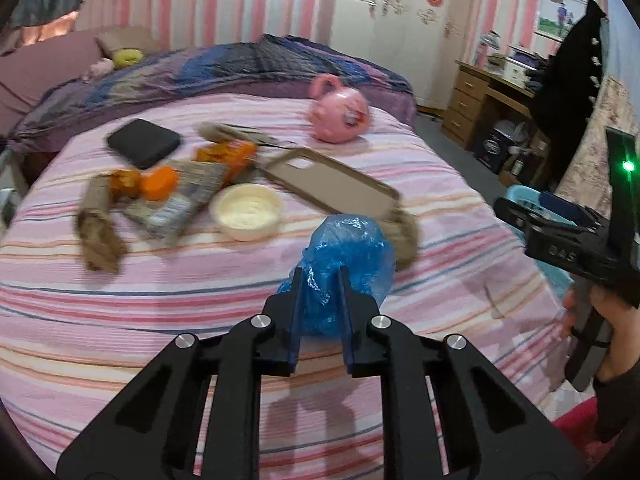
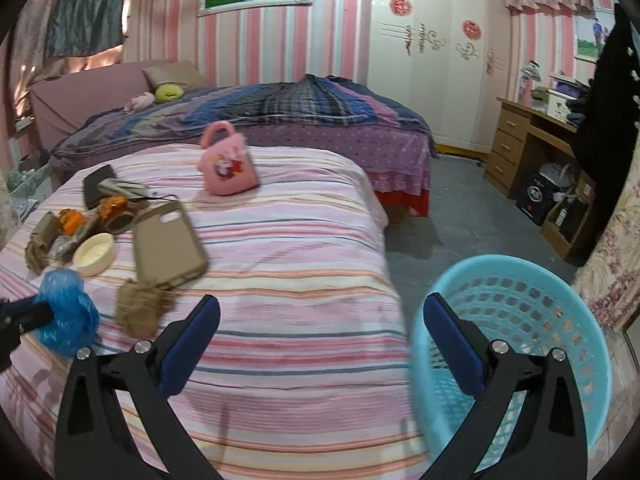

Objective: Collect trash
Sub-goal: 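Grasp the brown crumpled paper with the right tool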

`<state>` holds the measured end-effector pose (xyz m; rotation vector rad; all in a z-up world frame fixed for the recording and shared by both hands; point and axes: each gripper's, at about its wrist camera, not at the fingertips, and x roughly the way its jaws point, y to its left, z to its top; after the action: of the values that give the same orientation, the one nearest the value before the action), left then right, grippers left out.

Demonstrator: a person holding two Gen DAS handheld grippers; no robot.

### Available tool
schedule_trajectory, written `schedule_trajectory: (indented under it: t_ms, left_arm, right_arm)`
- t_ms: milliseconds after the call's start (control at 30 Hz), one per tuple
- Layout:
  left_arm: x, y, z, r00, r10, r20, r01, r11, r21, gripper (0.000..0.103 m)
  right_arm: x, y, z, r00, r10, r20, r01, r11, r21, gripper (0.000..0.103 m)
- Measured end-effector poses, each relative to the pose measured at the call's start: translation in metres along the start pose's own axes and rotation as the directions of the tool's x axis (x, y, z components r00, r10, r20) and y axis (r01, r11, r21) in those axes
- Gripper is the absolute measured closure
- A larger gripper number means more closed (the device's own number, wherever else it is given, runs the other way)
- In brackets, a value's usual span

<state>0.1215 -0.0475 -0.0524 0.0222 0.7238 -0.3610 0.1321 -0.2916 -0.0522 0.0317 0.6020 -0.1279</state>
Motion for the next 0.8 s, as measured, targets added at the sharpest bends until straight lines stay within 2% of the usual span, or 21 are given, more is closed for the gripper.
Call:
schedule_trajectory:
  t_ms: [133, 267, 400, 567, 600, 633, 800]
  left_arm:
    - [-0.011, 0.027, 0.000, 0.994, 0.109, 0.025, -0.108, 0.993, -0.039, 0.091]
    - [-0.017, 0.055, 0.002, 0.974, 0.227, 0.028, -0.223, 0.969, -0.103, 0.091]
    - [-0.021, 0.075, 0.005, 0.961, 0.276, 0.032, -0.268, 0.950, -0.160, 0.091]
    - [-0.022, 0.084, 0.007, 0.955, 0.295, 0.030, -0.285, 0.941, -0.183, 0.091]
    - [-0.021, 0.084, 0.007, 0.955, 0.296, 0.028, -0.286, 0.941, -0.179, 0.090]
    - [-0.018, 0.083, 0.007, 0.955, 0.294, 0.026, -0.286, 0.942, -0.175, 0.091]
    - [-0.013, 0.076, 0.003, 0.960, 0.281, 0.002, -0.278, 0.948, -0.154, 0.090]
  right_arm:
    - [0.001, 0.022, -0.001, 0.999, 0.049, -0.007, -0.049, 0.998, -0.033, 0.004]
    - [0.006, 0.050, -0.002, 0.995, 0.095, -0.023, -0.096, 0.992, -0.078, 0.004]
    - [0.016, 0.075, -0.005, 0.991, 0.125, -0.052, -0.131, 0.984, -0.118, 0.004]
    - [0.028, 0.093, -0.009, 0.982, 0.155, -0.106, -0.170, 0.974, -0.152, 0.005]
    - [0.030, 0.095, -0.009, 0.980, 0.160, -0.116, -0.177, 0.971, -0.159, 0.010]
    - [0.031, 0.097, -0.010, 0.977, 0.169, -0.127, -0.189, 0.968, -0.164, 0.020]
    - [0.039, 0.104, -0.012, 0.952, 0.244, -0.183, -0.275, 0.947, -0.168, 0.048]
